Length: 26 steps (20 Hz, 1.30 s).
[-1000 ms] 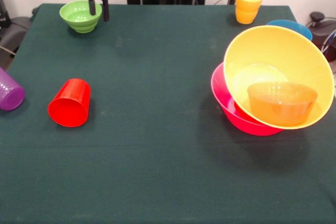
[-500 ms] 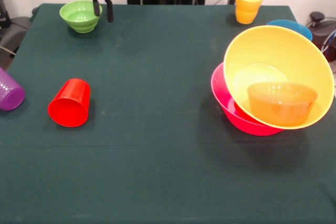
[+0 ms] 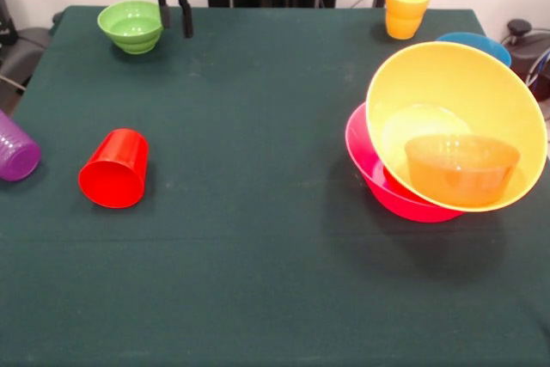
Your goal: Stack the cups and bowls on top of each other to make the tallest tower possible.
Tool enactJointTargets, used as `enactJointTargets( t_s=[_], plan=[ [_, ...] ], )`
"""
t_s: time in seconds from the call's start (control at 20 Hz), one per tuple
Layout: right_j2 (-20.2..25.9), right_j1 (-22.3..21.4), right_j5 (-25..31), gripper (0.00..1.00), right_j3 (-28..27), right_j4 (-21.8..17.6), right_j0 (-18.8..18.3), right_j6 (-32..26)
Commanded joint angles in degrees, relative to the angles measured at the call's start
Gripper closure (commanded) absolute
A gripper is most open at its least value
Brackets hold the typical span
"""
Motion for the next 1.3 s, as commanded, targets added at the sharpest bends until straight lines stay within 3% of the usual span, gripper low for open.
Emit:
enactJointTargets(
  t_s=[0.05, 0.65, 1.3],
  plan=[
    [2.4, 2.0, -0.1, 0.00, -6.0, -4.4, -0.7, -0.5],
    [5.9, -4.2, 4.5, 0.00, -3.4, -4.2, -3.0, -1.2],
    [2.9, 2.7, -0.4, 0.00, -5.0, -5.9, -3.2, 0.5]
  ],
)
